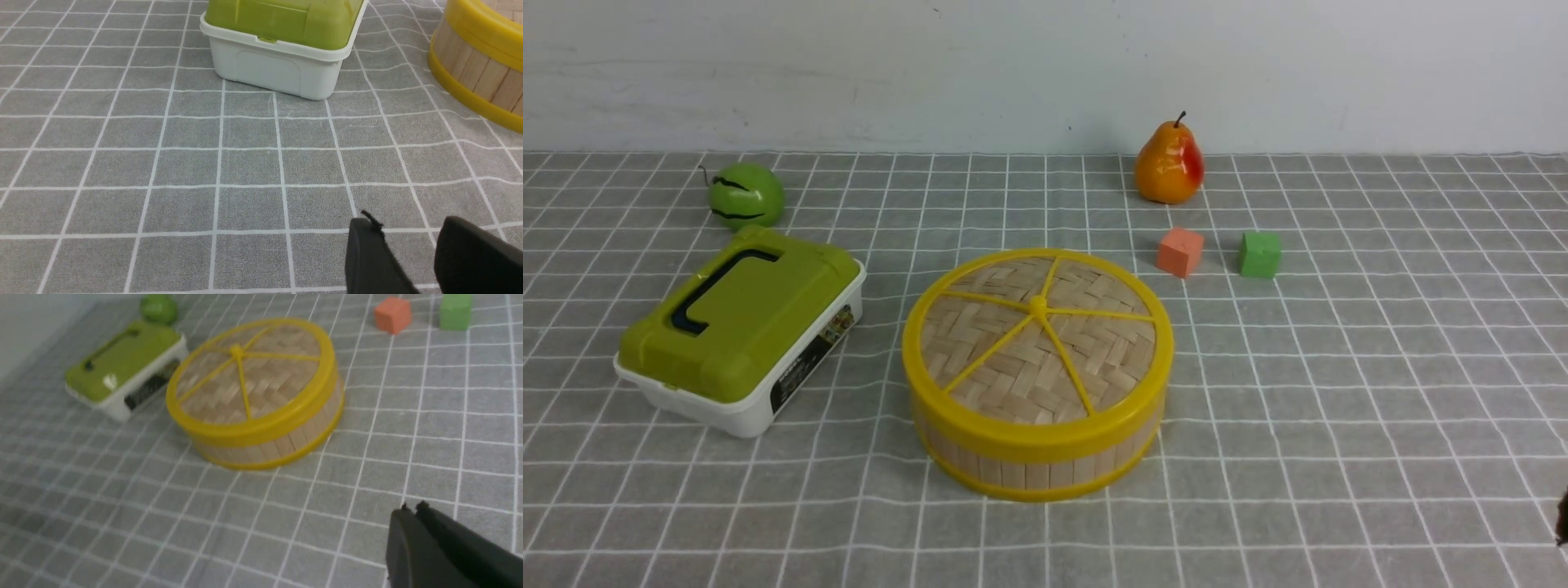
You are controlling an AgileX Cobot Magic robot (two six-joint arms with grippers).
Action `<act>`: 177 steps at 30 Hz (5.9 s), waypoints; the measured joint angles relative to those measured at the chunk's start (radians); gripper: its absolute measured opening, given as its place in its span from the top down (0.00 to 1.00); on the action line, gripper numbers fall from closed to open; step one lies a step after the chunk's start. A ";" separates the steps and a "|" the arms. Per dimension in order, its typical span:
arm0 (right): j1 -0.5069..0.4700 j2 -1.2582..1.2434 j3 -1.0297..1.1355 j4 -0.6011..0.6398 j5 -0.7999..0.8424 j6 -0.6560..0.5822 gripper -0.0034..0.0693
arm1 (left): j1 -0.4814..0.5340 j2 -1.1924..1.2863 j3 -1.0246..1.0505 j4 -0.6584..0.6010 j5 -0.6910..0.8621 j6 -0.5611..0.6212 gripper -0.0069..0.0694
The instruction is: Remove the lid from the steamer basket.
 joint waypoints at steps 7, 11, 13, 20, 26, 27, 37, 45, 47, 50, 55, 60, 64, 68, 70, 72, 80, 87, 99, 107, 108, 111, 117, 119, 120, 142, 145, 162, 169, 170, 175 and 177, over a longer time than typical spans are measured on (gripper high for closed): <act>0.001 0.438 -0.446 -0.026 0.320 -0.244 0.96 | 0.000 0.000 0.000 0.000 0.000 0.000 0.60; 0.052 0.612 -0.621 -0.090 0.353 -0.250 0.95 | 0.000 0.000 0.000 0.000 0.001 0.000 0.60; 0.105 0.681 -0.703 -0.156 0.355 -0.224 0.95 | 0.000 0.000 0.000 0.000 0.002 0.000 0.60; 0.353 0.966 -1.006 -0.474 0.379 -0.011 0.95 | 0.000 0.000 0.000 0.000 0.004 0.000 0.60; 0.481 1.211 -1.222 -0.525 0.389 0.038 0.94 | 0.000 0.000 0.000 0.000 0.004 0.000 0.60; 0.484 1.219 -1.229 -0.525 0.389 0.038 0.94 | 0.000 0.000 0.000 0.000 0.004 0.000 0.60; 0.558 1.538 -1.467 -0.555 0.285 0.177 0.52 | 0.000 0.000 0.000 0.000 0.005 0.000 0.60; 0.558 1.662 -1.483 -0.563 0.226 0.245 0.23 | 0.000 0.000 0.000 0.000 0.005 0.000 0.60; 0.558 1.679 -1.483 -0.560 0.221 0.247 0.24 | 0.000 0.000 0.000 0.000 0.005 0.000 0.60; 0.558 1.695 -1.483 -0.559 0.216 0.251 0.29 | 0.000 0.000 0.000 0.000 0.005 0.000 0.60; 0.558 1.700 -1.487 -0.548 0.218 0.277 0.52 | 0.000 0.000 0.000 0.000 0.005 0.000 0.60; 0.558 1.694 -1.492 -0.553 0.218 0.294 0.84 | 0.000 0.000 0.000 0.000 0.004 0.000 0.60; 0.558 1.681 -1.491 -0.559 0.228 0.296 0.84 | 0.000 0.000 0.000 0.000 0.004 0.000 0.60; 0.558 1.622 -1.492 -0.580 0.258 0.299 0.84 | 0.000 0.000 0.000 0.000 0.004 0.000 0.60; 0.558 1.556 -1.494 -0.603 0.273 0.299 0.84 | 0.000 0.000 0.000 0.000 0.004 0.000 0.60; 0.558 1.498 -1.496 -0.640 0.295 0.299 0.84 | 0.000 0.000 0.000 0.000 0.004 0.000 0.60; 0.520 1.248 -1.467 -0.864 0.473 0.289 0.84 | 0.000 0.000 0.000 -0.005 0.003 0.000 0.60; 0.355 1.087 -1.130 -0.835 0.454 0.300 0.84 | 0.000 0.000 0.000 -0.005 0.003 0.000 0.60; 0.148 1.128 -0.635 -0.671 -0.063 0.327 0.84 | 0.000 0.000 0.000 -0.005 0.003 0.000 0.60; 0.140 1.313 -0.626 -0.635 -0.213 0.327 0.81 | 0.000 0.000 0.000 -0.005 0.003 0.000 0.60; 0.140 1.315 -0.626 -0.635 -0.215 0.327 0.80 | 0.000 0.000 0.000 -0.005 0.003 0.000 0.60; 0.140 1.319 -0.627 -0.616 -0.212 0.327 0.64 | 0.000 0.000 0.000 -0.005 0.004 0.000 0.60; 0.140 1.209 -0.635 -0.602 -0.114 0.326 0.33 | 0.000 0.000 0.000 -0.005 0.005 0.000 0.60; 0.140 1.152 -0.635 -0.602 -0.097 0.321 0.31 | 0.000 0.000 0.000 -0.005 0.005 0.000 0.60; 0.140 1.054 -0.636 -0.601 -0.073 0.315 0.31 | 0.000 0.000 0.000 -0.005 0.006 0.000 0.60; 0.140 0.177 -0.444 -0.507 0.263 0.255 0.98 | 0.000 0.000 0.000 -0.005 0.007 0.000 0.60; 0.140 0.094 -0.390 -0.507 0.315 0.255 0.98 | 0.000 0.000 0.000 -0.005 0.007 0.000 0.60; 0.139 -0.433 0.241 -0.643 -0.258 0.313 0.95 | 0.000 0.000 0.000 -0.006 0.007 0.000 0.60; -0.007 -0.523 0.579 -0.742 -0.563 0.527 0.95 | 0.000 0.000 0.000 -0.006 0.007 0.000 0.60; -0.039 -0.523 0.599 -0.745 -0.576 0.558 0.94 | 0.000 0.000 0.000 -0.006 0.007 0.000 0.60; -0.162 -0.523 0.611 -0.755 -0.582 0.611 0.93 | 0.000 0.000 0.000 -0.006 0.007 0.000 0.60; -0.176 -0.523 0.611 -0.756 -0.579 0.612 0.93 | 0.000 0.000 0.000 -0.006 0.007 0.000 0.60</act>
